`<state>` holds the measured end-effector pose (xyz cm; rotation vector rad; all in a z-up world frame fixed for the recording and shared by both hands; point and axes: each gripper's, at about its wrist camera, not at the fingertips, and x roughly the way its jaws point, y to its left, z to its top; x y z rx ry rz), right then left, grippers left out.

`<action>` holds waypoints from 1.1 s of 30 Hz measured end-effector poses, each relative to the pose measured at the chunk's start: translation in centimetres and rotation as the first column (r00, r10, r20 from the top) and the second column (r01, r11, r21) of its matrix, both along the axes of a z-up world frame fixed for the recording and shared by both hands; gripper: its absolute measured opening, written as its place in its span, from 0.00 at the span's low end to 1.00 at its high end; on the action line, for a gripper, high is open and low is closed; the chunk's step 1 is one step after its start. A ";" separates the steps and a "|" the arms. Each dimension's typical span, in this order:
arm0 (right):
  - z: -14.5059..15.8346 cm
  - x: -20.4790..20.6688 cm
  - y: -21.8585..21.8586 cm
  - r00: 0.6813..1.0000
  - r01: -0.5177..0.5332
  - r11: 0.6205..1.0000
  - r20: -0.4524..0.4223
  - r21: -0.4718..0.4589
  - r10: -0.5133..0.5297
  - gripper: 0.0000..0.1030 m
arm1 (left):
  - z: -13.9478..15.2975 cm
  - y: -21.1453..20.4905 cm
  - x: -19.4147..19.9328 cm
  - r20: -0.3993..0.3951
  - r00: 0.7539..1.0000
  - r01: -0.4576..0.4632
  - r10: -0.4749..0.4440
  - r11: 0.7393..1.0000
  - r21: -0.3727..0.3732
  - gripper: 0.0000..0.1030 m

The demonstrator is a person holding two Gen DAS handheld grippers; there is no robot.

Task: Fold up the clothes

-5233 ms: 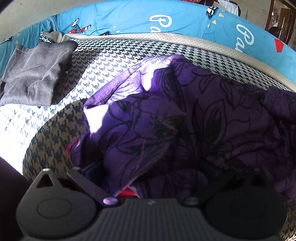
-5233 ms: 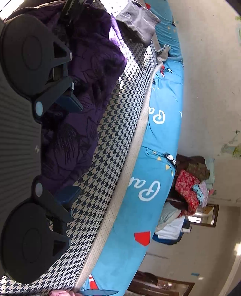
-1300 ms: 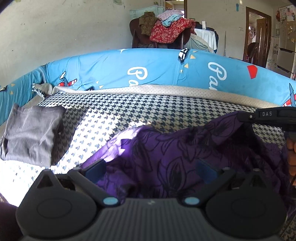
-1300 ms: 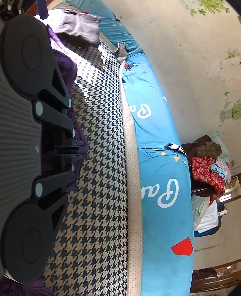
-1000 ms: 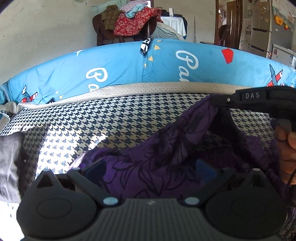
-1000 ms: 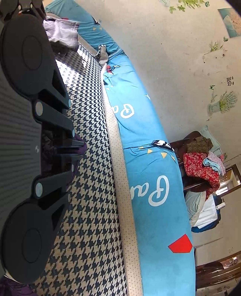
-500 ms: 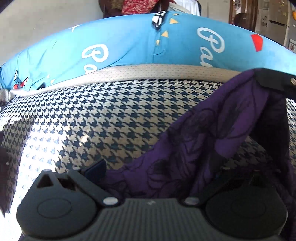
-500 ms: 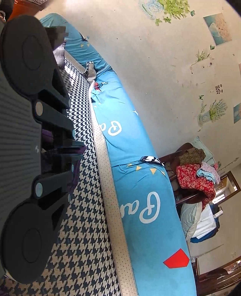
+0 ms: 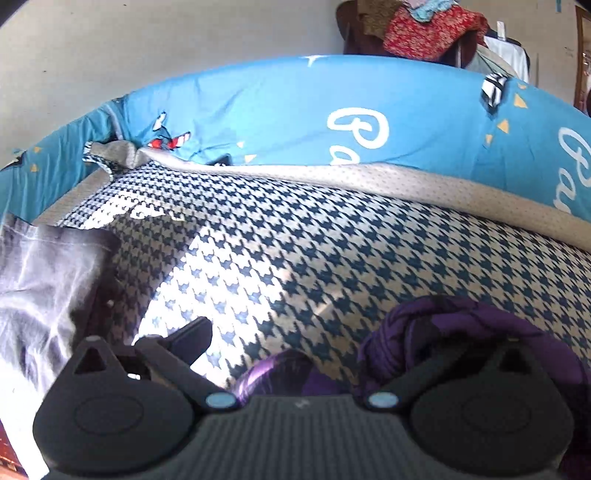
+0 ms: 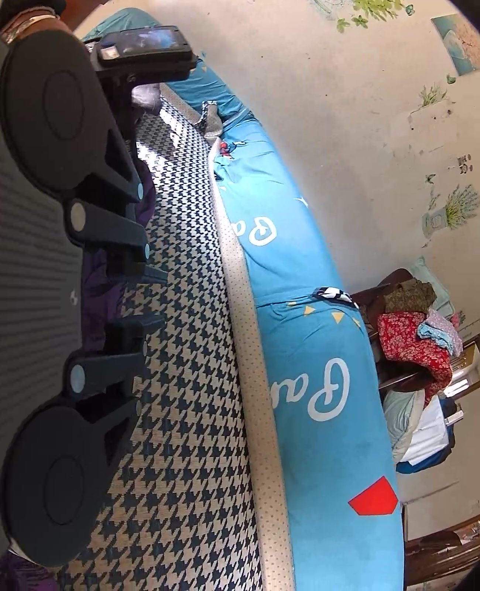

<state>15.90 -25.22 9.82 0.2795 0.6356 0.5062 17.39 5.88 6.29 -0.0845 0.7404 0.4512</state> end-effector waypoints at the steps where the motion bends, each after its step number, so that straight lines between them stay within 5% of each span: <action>1: -0.1 -0.1 0.0 1.000 -0.014 1.000 -0.006 -0.007 0.014 0.18 | 0.5 0.7 -0.1 0.022 0.999 -0.033 0.033 0.999 -0.005 1.00; 8: -1.4 -1.4 2.3 0.988 -0.152 0.974 -0.021 -0.168 0.150 0.27 | 3.6 4.5 -1.4 0.161 0.954 -0.259 0.253 0.966 0.016 1.00; 15: -3.7 -0.2 2.2 0.990 -0.092 0.959 -0.128 -0.268 0.059 0.41 | 5.1 4.7 -2.0 0.225 0.928 -0.330 0.297 0.935 0.129 1.00; 19: -4.8 0.4 1.7 0.983 -0.070 0.960 -0.184 -0.271 0.020 0.51 | 5.9 5.9 -2.7 0.244 0.902 -0.385 0.356 0.919 0.081 1.00; 26: -5.7 -0.5 3.6 0.974 -0.177 0.915 -0.200 -0.363 0.109 0.66 | 7.2 7.7 -3.9 0.267 0.864 -0.452 0.427 0.891 0.036 1.00; 30: -5.9 -0.9 4.0 0.974 -0.195 0.899 -0.187 -0.392 0.130 0.54 | 7.3 8.1 -3.9 0.246 0.874 -0.435 0.419 0.900 0.012 1.00; 33: -5.8 -1.1 4.0 0.975 -0.194 0.905 -0.181 -0.380 0.133 0.26 | 7.1 8.8 -4.2 0.221 0.874 -0.430 0.432 0.901 -0.059 1.00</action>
